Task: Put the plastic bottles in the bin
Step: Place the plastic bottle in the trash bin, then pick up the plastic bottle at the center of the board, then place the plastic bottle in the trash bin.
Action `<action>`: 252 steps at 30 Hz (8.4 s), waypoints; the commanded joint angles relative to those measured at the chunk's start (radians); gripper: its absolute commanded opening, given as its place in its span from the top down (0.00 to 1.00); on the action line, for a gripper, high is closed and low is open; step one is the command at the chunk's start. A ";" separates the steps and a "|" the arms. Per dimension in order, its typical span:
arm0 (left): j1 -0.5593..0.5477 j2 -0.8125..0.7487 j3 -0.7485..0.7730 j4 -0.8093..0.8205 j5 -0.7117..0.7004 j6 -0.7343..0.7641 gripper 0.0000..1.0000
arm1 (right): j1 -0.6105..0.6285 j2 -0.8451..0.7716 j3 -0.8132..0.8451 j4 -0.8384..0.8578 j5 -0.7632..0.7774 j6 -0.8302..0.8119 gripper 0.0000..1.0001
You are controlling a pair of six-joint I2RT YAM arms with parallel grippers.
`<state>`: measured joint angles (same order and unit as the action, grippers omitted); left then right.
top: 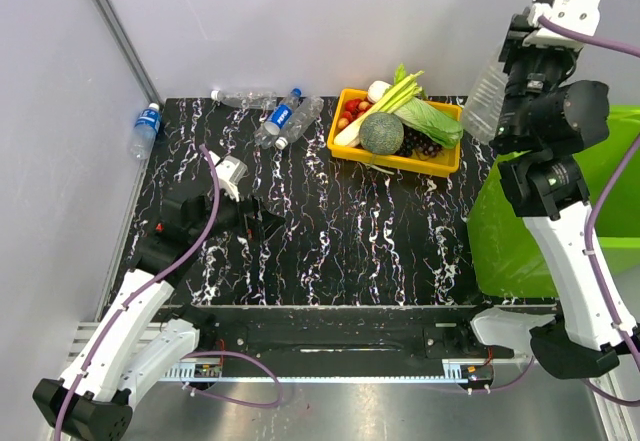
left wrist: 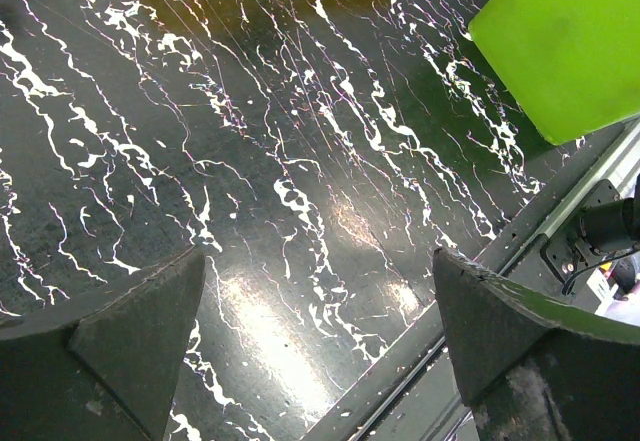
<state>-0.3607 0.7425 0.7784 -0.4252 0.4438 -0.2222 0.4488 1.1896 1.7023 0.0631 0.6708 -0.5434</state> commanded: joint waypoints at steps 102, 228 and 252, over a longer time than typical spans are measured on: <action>0.005 -0.040 0.022 -0.015 -0.192 -0.003 0.01 | -0.030 -0.065 -0.015 0.146 0.494 -0.505 0.01; 0.082 0.130 0.035 0.401 0.426 -0.220 0.79 | 0.369 0.045 -0.685 0.331 -0.643 1.185 0.03; 0.072 0.067 -0.008 0.332 0.369 -0.200 0.01 | 0.355 -0.008 -0.613 0.313 -0.347 0.877 0.62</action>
<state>-0.2836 0.8463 0.7639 -0.1139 0.8257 -0.4305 0.8219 1.2755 1.0389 0.3660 0.1585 0.5186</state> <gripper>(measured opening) 0.978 0.569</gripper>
